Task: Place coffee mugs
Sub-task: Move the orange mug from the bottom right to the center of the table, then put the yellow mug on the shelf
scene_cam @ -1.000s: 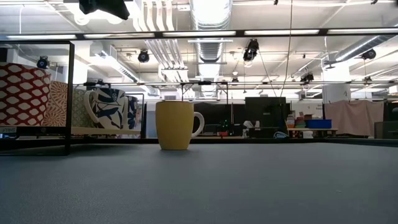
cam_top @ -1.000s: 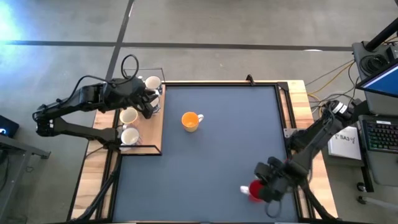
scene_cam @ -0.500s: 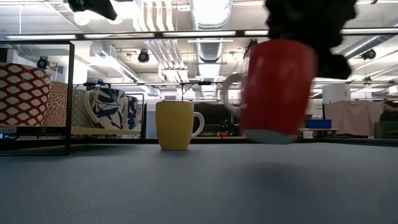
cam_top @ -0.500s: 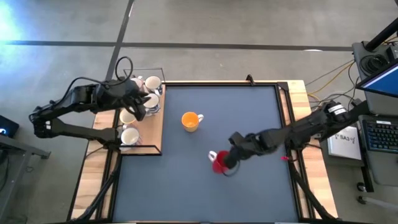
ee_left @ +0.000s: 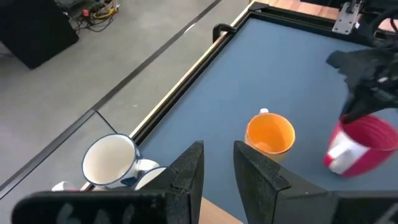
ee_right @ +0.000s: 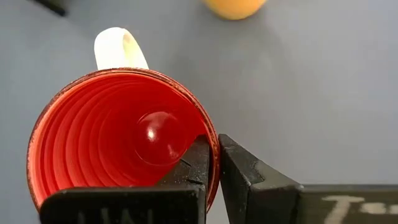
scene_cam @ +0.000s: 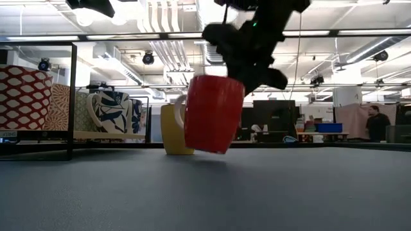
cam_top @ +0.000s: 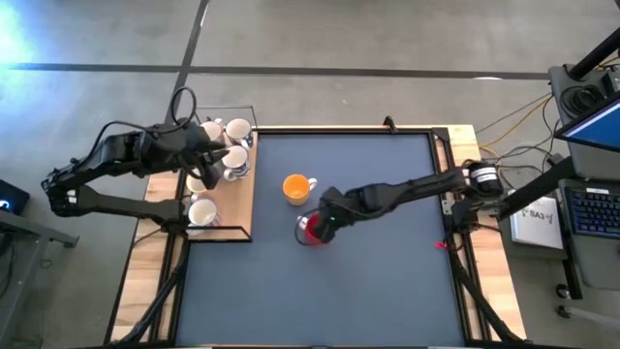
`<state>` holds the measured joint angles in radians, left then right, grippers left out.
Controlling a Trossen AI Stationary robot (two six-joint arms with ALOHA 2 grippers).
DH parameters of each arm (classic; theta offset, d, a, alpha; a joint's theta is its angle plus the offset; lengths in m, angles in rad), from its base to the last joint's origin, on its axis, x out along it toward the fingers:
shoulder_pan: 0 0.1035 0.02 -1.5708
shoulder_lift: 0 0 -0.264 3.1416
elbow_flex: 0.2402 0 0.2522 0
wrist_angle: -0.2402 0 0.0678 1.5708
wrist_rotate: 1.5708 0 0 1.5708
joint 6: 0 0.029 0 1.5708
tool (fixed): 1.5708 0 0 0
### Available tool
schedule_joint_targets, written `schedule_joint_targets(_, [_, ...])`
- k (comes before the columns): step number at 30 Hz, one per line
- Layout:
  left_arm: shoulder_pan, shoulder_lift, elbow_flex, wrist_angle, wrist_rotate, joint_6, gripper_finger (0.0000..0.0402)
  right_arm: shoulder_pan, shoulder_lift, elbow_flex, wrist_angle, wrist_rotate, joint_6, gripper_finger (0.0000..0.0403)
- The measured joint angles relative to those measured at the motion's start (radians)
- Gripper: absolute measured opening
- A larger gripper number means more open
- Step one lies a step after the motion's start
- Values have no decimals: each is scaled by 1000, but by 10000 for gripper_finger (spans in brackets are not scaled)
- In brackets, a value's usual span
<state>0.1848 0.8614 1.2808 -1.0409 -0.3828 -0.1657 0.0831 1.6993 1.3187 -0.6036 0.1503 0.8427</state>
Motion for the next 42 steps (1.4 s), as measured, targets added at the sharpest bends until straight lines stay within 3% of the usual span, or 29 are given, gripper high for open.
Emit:
schedule_joint_targets(10, [0, -20, 0, -26, 0, 0, 71, -88, 99, 113, -26, -25, -83, 13])
schedule_joint_targets(26, [0, -20, 0, -31, 0, 0, 71, -92, 199, 233, -9, -46, -96, 14])
schedule_joint_targets(33, [0, -17, 0, -31, 0, -8, 71, -90, 194, 233, 1, -55, -98, 58])
schedule_joint_targets(37, [0, -17, 0, -31, 0, -31, 71, -90, 188, 233, -11, -121, -120, 84])
schedule_joint_targets(42, [0, -13, 0, -31, 0, -67, 71, -88, 144, 233, -30, -150, -202, 94])
